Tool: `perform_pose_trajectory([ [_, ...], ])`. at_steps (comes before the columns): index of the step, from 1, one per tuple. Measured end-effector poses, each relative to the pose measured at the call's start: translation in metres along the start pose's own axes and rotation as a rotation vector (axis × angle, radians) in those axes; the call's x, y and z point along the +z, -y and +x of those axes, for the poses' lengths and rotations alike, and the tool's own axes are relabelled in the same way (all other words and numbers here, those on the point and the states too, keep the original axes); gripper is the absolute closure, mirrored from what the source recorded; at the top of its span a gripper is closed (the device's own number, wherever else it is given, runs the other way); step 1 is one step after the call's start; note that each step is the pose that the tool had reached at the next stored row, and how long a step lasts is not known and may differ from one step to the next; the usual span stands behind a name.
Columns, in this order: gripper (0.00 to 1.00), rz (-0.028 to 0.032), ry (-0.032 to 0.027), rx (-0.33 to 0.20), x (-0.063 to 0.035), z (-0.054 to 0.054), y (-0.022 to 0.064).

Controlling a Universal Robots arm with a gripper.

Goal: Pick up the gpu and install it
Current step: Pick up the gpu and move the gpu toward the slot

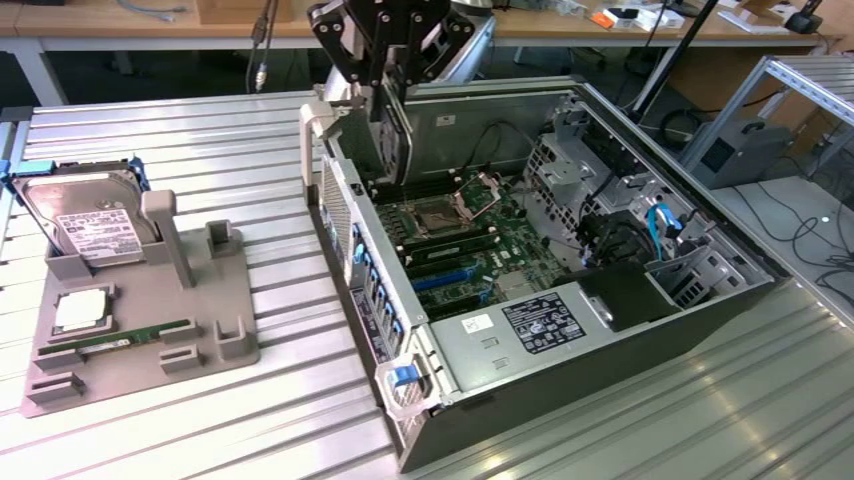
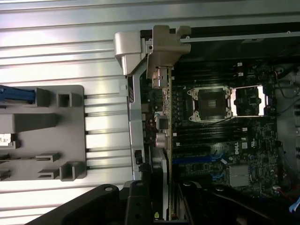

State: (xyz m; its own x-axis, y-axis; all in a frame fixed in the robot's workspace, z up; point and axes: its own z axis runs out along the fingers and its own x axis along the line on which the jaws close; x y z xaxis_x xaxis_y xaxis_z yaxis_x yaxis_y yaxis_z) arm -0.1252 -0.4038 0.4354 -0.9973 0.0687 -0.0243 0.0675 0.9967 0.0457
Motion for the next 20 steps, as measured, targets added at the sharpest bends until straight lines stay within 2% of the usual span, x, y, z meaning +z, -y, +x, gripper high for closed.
perform_pose_trajectory([
  [20,0.73,0.0006,0.0001,0.0,0.0007,-0.025,-0.0017],
])
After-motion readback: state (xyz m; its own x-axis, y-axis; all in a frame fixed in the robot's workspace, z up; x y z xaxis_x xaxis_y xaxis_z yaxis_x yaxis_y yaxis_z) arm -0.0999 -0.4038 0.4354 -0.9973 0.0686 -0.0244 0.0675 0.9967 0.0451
